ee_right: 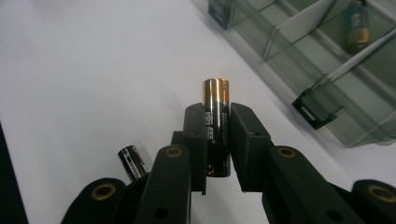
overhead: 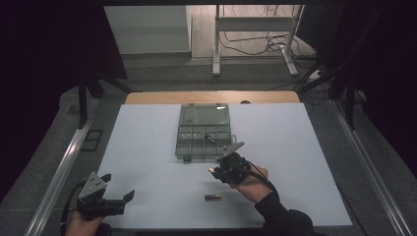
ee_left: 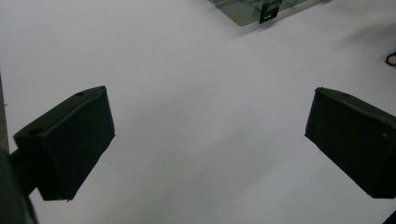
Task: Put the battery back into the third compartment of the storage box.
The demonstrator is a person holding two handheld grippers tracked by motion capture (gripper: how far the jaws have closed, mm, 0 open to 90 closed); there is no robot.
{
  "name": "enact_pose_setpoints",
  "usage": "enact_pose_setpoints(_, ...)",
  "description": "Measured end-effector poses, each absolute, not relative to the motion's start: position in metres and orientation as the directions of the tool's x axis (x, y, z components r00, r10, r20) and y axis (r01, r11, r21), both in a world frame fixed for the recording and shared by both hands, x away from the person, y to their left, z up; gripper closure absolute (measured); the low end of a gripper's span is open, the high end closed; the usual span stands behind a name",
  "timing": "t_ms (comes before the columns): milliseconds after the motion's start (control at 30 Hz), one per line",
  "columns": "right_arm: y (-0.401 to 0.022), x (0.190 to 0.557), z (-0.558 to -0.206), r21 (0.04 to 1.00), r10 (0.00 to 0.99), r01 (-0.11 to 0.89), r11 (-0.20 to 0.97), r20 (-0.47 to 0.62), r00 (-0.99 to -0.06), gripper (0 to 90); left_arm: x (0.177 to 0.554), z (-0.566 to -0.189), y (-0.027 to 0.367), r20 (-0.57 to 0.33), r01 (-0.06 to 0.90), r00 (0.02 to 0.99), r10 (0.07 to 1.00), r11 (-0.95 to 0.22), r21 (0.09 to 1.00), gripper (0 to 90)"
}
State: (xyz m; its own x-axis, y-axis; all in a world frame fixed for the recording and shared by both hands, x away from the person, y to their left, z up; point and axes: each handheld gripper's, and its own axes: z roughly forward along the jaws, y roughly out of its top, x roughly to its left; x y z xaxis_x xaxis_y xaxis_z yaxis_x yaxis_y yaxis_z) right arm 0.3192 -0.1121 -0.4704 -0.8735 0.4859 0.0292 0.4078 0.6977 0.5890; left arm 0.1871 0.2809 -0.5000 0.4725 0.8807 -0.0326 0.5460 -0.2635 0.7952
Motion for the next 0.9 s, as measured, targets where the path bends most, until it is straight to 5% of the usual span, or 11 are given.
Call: enact_pose_setpoints(900, -0.11, 0.372, -0.451, 0.627, 0.583, 0.472, 0.619, 0.035, -0.812, 76.5, 0.187, -0.5, 0.281, -0.035, 0.546, 0.472, 0.881, -0.26, 0.796, 1.8)
